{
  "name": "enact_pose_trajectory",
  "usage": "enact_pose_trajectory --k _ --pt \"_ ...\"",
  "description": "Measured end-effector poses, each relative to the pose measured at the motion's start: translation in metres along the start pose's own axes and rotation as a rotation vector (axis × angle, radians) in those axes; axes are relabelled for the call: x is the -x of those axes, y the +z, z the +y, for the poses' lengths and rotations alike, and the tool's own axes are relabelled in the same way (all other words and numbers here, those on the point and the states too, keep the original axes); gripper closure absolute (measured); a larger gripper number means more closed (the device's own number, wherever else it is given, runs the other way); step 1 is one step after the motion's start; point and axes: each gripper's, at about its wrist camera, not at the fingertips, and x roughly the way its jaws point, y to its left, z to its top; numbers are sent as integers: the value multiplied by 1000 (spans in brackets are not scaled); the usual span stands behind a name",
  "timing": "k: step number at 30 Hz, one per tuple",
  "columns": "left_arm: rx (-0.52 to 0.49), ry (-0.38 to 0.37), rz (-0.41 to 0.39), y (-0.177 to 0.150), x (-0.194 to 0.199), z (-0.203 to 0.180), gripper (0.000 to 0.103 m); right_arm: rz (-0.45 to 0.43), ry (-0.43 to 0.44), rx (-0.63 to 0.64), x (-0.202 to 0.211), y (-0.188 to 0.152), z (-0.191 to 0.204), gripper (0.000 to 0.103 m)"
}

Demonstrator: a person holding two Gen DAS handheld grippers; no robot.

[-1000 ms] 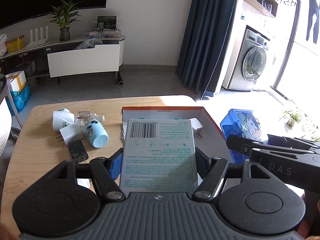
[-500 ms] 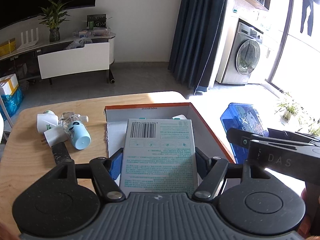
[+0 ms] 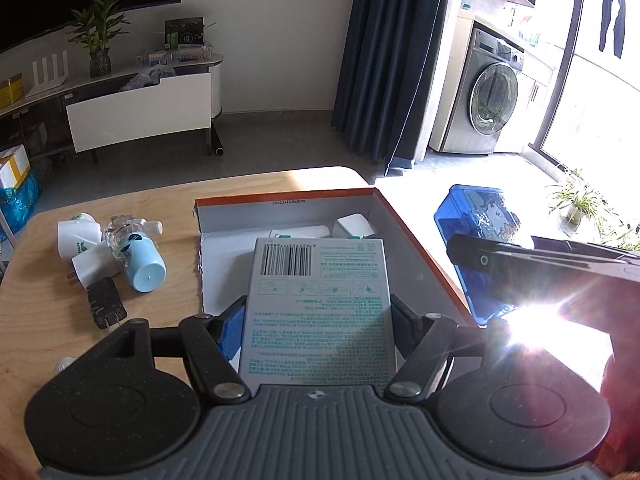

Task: Organize rigid objects
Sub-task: 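Carry both items into the box and open both tools to release them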

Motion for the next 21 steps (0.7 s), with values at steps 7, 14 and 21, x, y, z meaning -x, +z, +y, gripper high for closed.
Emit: enact_pose_trajectory --k 7,14,21 --pt "0 -3 21 -1 -8 -2 32 21 12 7 -13 3 -1 28" --pt "2 -11 42 0 -17 -3 32 44 16 16 -25 5 -4 28" --pt "6 -11 57 2 -27 -4 32 65 18 25 -40 9 -5 28"
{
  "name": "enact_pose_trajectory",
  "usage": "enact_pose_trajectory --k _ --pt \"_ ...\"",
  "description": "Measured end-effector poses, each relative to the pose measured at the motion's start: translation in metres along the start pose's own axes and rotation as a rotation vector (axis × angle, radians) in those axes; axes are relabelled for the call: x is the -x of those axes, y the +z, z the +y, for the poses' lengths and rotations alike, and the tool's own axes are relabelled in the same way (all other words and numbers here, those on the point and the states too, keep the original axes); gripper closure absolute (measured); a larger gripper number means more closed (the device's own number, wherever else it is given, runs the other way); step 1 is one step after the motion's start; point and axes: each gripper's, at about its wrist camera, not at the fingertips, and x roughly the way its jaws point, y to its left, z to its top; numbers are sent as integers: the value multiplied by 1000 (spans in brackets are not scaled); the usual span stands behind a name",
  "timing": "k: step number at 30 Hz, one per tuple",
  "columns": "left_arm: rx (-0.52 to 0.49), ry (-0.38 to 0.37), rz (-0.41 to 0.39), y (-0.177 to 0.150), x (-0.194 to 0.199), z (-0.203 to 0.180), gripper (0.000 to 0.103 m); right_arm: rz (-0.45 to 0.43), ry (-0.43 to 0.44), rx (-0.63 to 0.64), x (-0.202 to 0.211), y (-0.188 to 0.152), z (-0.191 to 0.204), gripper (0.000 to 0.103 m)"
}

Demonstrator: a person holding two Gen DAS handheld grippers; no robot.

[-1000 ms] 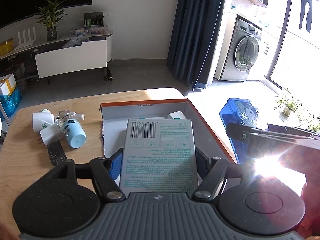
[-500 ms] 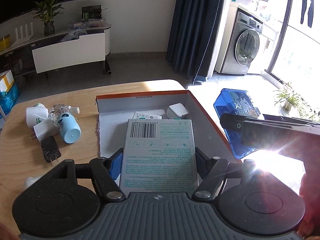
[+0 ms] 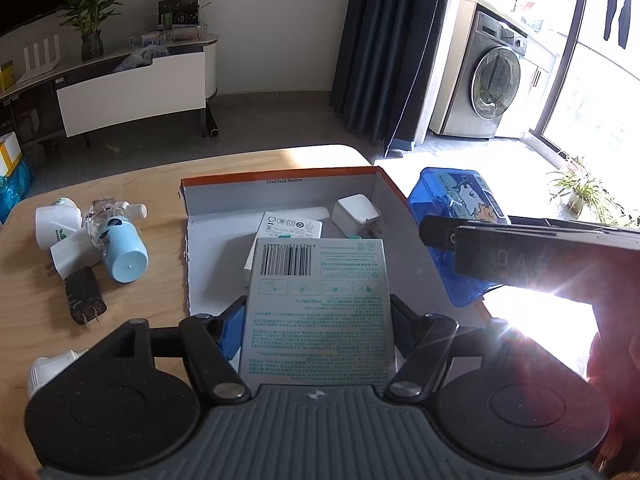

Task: Organize rigid objects
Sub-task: 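Carry both items into the box and open both tools to release them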

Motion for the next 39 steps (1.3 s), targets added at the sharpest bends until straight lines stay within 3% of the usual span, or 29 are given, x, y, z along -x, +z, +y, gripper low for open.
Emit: enact_pose_trajectory --k 16,29,31,33,39 --pt "-4 -11 38 3 -19 -2 32 15 4 42 -35 12 3 27" --pt "-10 -77 69 14 -38 -16 31 -69 -40 -22 -8 17 -22 26" --pt "-17 -84 58 15 -36 -18 28 -75 -40 -25 -3 16 -23 26" --pt "-18 -64 49 15 -31 -19 18 -79 -39 -23 1 17 -23 26" --pt "1 -21 38 17 -17 -10 17 -87 -33 -25 10 16 -15 26"
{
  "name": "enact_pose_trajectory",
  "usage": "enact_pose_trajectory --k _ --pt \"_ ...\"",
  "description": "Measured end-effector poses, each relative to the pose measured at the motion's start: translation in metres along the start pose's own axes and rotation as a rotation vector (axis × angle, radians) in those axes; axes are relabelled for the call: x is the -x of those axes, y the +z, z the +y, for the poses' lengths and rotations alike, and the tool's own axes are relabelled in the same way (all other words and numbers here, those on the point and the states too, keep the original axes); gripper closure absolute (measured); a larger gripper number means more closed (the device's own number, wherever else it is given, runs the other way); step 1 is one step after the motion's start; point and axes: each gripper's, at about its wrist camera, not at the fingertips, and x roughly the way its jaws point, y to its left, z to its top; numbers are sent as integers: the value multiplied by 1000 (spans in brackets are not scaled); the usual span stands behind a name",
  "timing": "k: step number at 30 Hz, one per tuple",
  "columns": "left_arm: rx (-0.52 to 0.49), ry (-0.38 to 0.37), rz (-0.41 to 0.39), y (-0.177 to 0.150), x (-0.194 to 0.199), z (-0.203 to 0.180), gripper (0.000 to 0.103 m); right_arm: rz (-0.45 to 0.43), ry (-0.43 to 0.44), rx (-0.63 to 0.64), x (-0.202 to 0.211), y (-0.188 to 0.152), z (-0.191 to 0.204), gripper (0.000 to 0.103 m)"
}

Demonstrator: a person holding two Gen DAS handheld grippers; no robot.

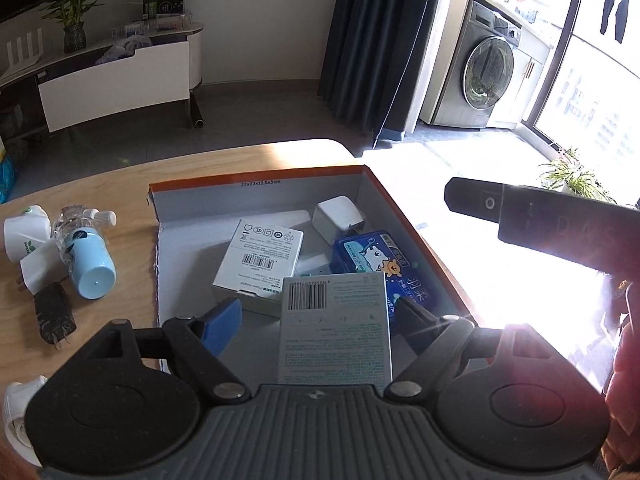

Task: Organize rigid objects
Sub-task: 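Carry both items into the box and open both tools to release them, then withdraw both tools from the box toward the white plug socket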

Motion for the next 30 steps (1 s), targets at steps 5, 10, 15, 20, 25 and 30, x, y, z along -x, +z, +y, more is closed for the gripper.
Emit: enact_pose_trajectory --k 5,10,15,20,25,30 --pt "20 61 -7 1 11 12 9 -6 3 -1 7 -3 6 20" --pt "40 98 -15 -2 23 23 7 5 8 9 11 -7 15 18" --pt "64 133 -24 -8 34 35 3 19 26 23 14 -13 26 17" --pt "82 161 -33 -13 45 47 3 29 48 38 16 -18 39 17" --pt "103 187 -39 -18 55 60 2 39 75 63 17 -22 54 17" --pt "128 209 -47 -24 63 74 2 51 102 86 16 -26 68 17"
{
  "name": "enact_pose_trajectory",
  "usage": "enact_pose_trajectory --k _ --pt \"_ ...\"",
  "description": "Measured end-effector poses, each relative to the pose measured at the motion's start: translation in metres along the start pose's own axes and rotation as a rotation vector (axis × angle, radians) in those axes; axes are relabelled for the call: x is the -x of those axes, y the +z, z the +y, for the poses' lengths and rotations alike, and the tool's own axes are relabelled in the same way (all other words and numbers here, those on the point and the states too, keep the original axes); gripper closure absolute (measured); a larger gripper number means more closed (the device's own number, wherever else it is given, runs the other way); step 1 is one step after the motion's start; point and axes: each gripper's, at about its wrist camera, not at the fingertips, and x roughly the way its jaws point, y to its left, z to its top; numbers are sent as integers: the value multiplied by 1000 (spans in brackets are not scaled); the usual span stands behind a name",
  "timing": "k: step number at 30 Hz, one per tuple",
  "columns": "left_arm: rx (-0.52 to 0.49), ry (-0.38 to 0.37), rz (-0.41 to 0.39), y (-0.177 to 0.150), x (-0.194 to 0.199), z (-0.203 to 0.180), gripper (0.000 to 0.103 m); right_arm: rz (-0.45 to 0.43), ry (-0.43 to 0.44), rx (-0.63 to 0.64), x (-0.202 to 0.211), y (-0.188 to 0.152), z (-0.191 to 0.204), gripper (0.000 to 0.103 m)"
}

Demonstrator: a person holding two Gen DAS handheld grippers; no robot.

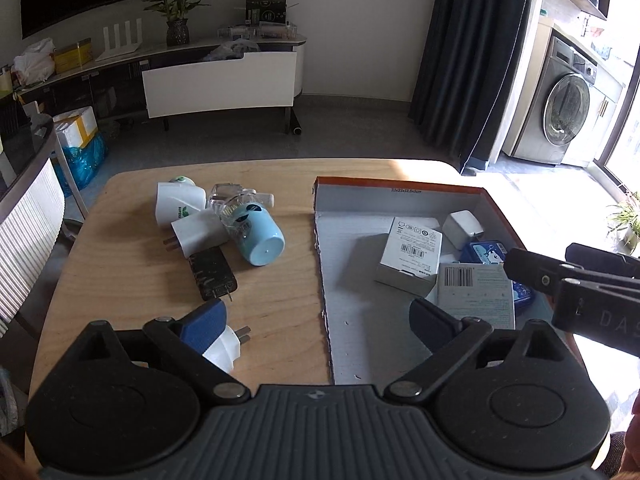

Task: Organize rigid objects
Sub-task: 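Withdraw both tools from the box toward the white plug socket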

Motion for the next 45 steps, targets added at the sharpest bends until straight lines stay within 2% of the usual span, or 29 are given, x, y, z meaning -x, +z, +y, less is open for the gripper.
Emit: enact_pose_trajectory --k 14,25,31,34,43,45 --pt "57 40 -17 -5 12 35 2 17 67 58 -6 -2 37 17" --pt "98 124 2 -35 21 98 2 57 128 102 -13 -15 66 17" --pt "115 90 37 -64 20 122 1 81 149 117 -18 -21 75 17" --pt "127 48 47 -73 17 125 1 89 158 118 -19 -23 78 17" --pt "64 -44 -27 -58 -3 96 0 102 162 113 -23 -27 78 17" --pt "23 -38 -39 -54 -13 86 0 100 161 114 -23 -26 78 17"
